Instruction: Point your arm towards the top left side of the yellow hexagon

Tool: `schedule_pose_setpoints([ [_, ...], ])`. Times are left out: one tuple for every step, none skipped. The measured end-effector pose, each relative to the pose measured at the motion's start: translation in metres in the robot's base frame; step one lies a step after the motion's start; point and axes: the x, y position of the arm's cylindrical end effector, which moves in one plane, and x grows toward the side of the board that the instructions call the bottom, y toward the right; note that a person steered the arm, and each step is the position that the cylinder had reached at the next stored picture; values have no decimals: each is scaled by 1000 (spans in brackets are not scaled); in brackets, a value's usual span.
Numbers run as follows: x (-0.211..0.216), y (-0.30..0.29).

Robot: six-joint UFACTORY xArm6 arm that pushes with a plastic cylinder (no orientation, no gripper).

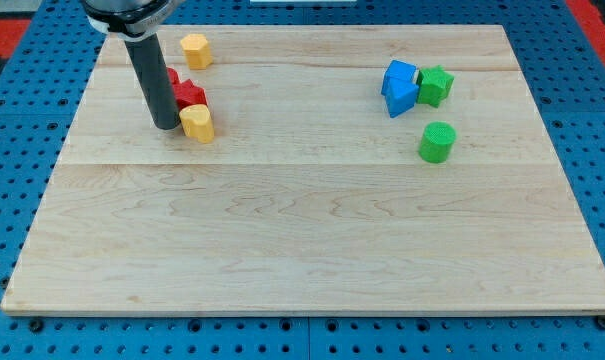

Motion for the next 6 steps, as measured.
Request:
schedule_pose_setpoints([
  [32,64],
  [35,110],
  [35,145],
  [12,167],
  [-62,193],
  [-149,175],
])
